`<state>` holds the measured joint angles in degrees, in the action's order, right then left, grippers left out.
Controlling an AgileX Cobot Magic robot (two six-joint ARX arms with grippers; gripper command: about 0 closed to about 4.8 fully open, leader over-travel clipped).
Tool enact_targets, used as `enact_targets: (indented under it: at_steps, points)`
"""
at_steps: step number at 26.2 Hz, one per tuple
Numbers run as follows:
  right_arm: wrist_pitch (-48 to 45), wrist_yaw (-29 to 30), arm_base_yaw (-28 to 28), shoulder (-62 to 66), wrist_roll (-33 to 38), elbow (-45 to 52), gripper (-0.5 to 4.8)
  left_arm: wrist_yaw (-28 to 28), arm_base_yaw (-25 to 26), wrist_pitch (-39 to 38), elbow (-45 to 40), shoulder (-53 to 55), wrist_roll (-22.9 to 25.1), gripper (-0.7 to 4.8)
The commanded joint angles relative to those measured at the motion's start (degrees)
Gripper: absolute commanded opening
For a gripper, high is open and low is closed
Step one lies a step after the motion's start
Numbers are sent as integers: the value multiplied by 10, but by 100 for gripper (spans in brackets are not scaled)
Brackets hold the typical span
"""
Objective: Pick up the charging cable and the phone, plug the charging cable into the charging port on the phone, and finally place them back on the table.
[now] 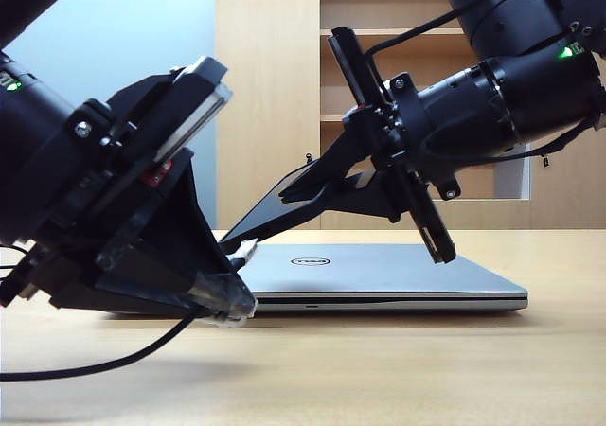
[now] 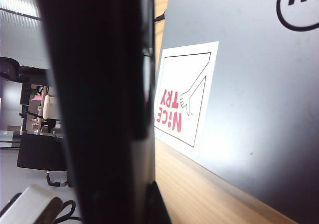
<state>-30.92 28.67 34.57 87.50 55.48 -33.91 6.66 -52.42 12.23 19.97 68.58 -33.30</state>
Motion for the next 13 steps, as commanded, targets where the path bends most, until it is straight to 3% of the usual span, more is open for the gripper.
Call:
enact_targets:
  at_steps: [1, 13]
  points:
    - [-23, -8, 11, -3, -2, -4, -5, 2, 0, 7, 1, -1, -2, -6]
    - [-23, -7, 18, -3, -18, -4, -5, 2, 0, 9, 1, -1, -2, -6]
